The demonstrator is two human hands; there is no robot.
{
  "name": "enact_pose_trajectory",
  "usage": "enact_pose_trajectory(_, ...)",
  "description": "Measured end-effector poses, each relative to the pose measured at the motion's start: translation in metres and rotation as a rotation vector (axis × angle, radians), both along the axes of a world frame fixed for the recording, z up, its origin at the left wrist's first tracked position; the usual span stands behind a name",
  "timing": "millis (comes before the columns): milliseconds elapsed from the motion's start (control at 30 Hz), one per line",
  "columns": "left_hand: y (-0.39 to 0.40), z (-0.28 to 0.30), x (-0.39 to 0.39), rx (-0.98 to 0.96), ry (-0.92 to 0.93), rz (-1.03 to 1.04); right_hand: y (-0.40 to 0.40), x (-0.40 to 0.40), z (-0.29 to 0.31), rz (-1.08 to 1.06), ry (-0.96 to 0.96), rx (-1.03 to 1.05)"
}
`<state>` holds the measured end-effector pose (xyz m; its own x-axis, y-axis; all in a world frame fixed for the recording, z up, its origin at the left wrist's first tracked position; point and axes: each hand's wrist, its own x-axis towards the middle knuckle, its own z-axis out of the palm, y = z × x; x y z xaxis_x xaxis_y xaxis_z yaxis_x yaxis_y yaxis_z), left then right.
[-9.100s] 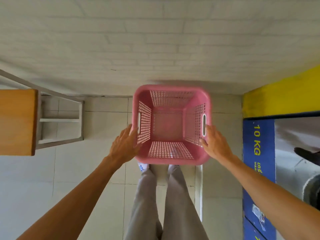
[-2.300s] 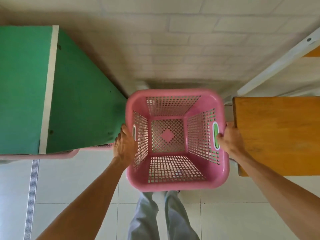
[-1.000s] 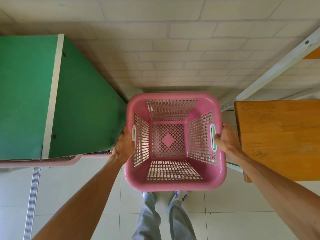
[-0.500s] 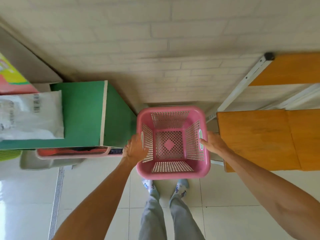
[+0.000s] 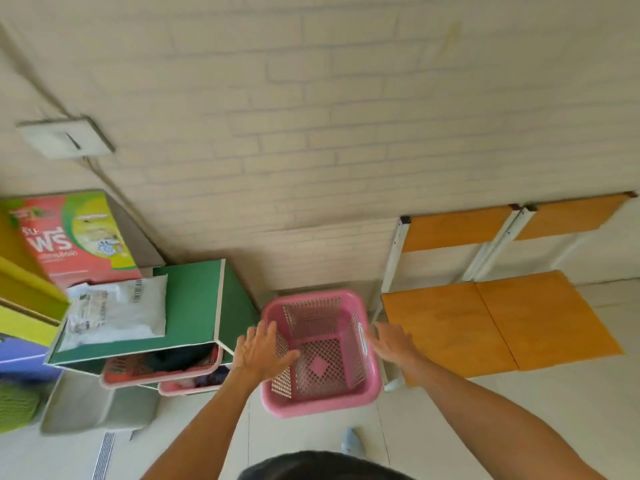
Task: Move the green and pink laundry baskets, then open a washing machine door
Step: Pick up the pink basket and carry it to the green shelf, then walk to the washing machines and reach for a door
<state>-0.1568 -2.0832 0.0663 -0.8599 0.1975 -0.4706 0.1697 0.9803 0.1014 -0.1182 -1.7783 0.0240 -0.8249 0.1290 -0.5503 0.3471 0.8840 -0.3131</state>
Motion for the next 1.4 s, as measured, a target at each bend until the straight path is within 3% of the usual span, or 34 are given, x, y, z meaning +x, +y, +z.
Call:
enact_pose_trajectory(333,0.045,0.073,-0.011,0.008,0.158,-0.327,0.067,0.082,0.073,-0.305,0.044,0.148)
enact_pose_trajectory(700,0.118,0.104,0.032,0.000,0.209,-0.639,0.124,0.215,0.112,-0.562,0.081,0.249)
enact_pose_trajectory(1067,0.304,0.164,0.102,0.133,0.243,-1.021,0.240,0.373,0.161,-0.884,0.109,0.324)
enact_pose_trajectory(1400,0.532,0.175,0.178,0.165,0.275,-1.213,0.422,0.499,0.181,-1.101,0.122,0.356)
